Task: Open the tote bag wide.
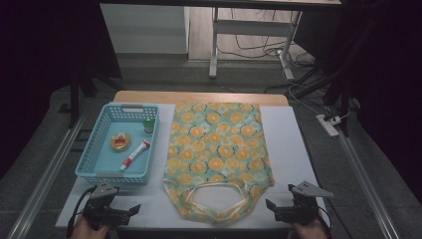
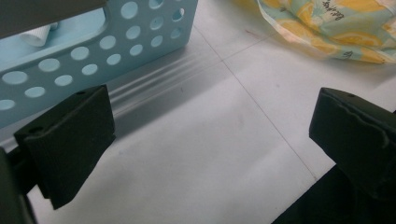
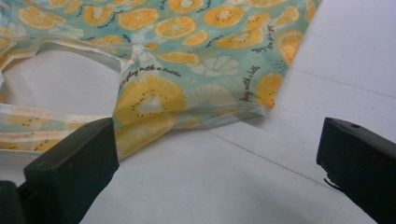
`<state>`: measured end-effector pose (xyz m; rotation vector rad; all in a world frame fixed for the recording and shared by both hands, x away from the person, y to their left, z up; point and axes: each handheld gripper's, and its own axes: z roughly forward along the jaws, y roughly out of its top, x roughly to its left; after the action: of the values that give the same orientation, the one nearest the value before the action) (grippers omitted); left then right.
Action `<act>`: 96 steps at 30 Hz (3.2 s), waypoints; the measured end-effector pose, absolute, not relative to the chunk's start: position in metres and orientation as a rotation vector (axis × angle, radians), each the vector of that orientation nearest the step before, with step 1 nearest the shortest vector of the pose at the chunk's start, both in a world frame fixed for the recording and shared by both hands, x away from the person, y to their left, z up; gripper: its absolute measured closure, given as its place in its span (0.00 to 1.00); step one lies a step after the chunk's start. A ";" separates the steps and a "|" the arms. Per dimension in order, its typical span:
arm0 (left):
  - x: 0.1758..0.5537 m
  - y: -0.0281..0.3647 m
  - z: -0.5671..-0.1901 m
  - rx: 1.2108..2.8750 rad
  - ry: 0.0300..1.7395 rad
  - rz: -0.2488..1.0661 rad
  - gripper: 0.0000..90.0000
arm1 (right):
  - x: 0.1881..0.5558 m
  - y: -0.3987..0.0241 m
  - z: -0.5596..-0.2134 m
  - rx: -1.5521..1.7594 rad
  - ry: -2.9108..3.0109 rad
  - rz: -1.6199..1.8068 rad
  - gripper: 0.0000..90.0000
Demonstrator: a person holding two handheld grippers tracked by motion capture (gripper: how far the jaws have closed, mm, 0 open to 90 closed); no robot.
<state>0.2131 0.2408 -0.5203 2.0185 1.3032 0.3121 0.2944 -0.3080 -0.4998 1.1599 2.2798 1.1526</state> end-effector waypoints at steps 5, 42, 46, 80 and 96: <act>0.214 0.241 -0.521 2.020 1.303 0.307 0.01 | 0.294 -0.305 -0.500 1.126 2.300 1.124 0.00; 0.212 0.245 -0.521 1.994 1.286 0.295 0.01 | 0.295 -0.293 -0.495 1.044 2.390 1.139 0.00; 0.213 0.245 -0.521 1.991 1.289 0.293 0.01 | 0.293 -0.283 -0.492 0.988 2.426 1.163 0.00; 0.214 0.243 -0.521 2.004 1.292 0.285 0.01 | 0.299 -0.207 -0.489 0.756 2.641 1.128 0.00; 0.216 0.242 -0.521 2.022 1.309 0.349 0.00 | 0.302 -0.166 -0.501 0.600 2.772 1.054 0.00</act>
<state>0.2162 0.2425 -0.5208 2.0219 1.3090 0.3485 0.3021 -0.1659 -0.5010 0.5996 2.7719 1.0543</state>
